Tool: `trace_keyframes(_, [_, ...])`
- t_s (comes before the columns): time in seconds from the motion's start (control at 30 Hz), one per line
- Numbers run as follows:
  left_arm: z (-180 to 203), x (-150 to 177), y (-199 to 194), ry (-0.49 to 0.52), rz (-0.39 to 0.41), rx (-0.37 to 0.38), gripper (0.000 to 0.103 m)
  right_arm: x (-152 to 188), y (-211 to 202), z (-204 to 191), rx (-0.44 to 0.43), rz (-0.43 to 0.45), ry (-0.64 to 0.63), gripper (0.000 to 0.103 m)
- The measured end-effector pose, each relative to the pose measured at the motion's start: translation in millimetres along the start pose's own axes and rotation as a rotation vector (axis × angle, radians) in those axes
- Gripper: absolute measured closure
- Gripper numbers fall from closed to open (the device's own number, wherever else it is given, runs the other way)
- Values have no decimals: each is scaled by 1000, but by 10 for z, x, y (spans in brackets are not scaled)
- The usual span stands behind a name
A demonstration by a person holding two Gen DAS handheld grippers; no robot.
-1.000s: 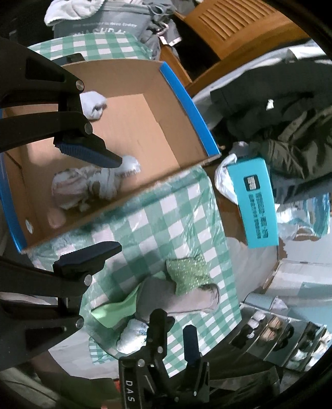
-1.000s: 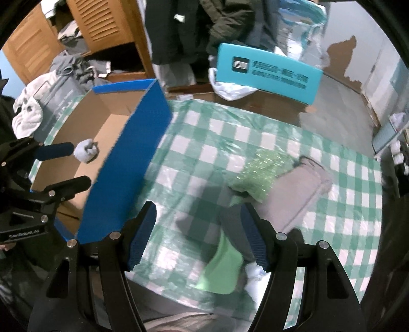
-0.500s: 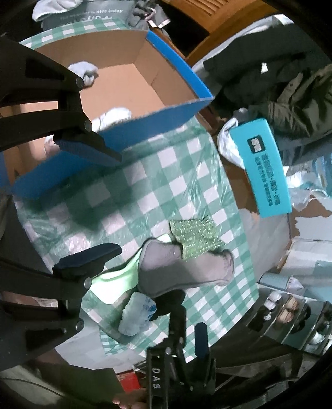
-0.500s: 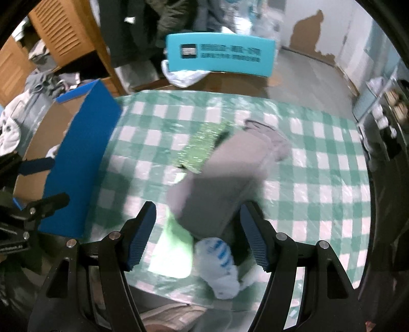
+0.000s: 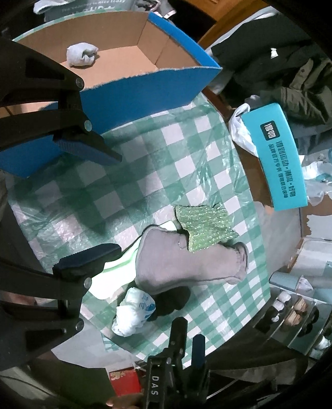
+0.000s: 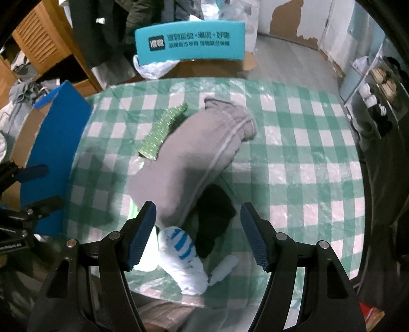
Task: Organize soft objects
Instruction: 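Withdraw both open tools from the box back over the remaining items, then close the right tool on the black sock in the pile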
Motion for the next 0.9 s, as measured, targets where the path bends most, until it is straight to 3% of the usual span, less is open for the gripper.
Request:
trace_keyframes(0.43, [7, -146, 244, -11, -24, -8, 38, 81, 435, 207, -1, -102, 54, 34])
trace_keyframes(0.9, [45, -305, 561, -20, -66, -8, 38, 65, 759, 233, -21, -154, 66, 34])
Point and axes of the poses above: each gripper's, at about its wrist camera, not at the fingertips, and y roughly the way its jaws point, z to its right, x to its underside, the point moved 9 cm from there along y, roughly the way its jaws point, and after that the axes turned 9 degrees about -z, right-handed, at the moved point
